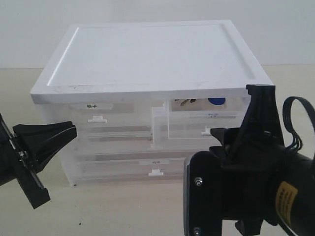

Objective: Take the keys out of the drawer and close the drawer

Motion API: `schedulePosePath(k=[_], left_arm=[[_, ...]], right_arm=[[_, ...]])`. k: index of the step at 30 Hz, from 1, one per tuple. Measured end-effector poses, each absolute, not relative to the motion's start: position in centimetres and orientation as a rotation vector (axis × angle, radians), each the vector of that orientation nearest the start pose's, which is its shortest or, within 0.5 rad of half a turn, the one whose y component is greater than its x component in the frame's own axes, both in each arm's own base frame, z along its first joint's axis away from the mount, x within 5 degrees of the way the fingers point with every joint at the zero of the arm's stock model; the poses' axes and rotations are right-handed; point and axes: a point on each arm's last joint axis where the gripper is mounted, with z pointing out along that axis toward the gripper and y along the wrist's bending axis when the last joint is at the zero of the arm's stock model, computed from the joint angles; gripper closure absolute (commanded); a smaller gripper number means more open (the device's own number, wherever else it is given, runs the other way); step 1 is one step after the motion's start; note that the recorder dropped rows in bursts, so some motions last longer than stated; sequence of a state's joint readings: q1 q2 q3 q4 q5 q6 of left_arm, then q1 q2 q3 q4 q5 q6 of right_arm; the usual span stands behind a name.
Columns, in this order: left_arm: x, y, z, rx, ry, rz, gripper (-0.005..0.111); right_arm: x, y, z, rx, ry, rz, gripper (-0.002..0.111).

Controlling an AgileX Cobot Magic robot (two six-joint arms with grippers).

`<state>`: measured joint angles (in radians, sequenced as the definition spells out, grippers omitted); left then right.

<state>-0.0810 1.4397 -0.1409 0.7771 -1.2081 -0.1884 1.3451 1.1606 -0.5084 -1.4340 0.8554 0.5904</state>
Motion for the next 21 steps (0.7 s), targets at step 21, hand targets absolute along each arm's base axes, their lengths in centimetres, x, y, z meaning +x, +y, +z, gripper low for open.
schedulePosePath(k=[21], left_arm=[[17.3, -7.4, 17.2, 0.710, 1.544, -0.556, 0.102]], right_arm=[[11.8, 18.6, 22.3, -1.570, 1.321, -0.751, 0.086]])
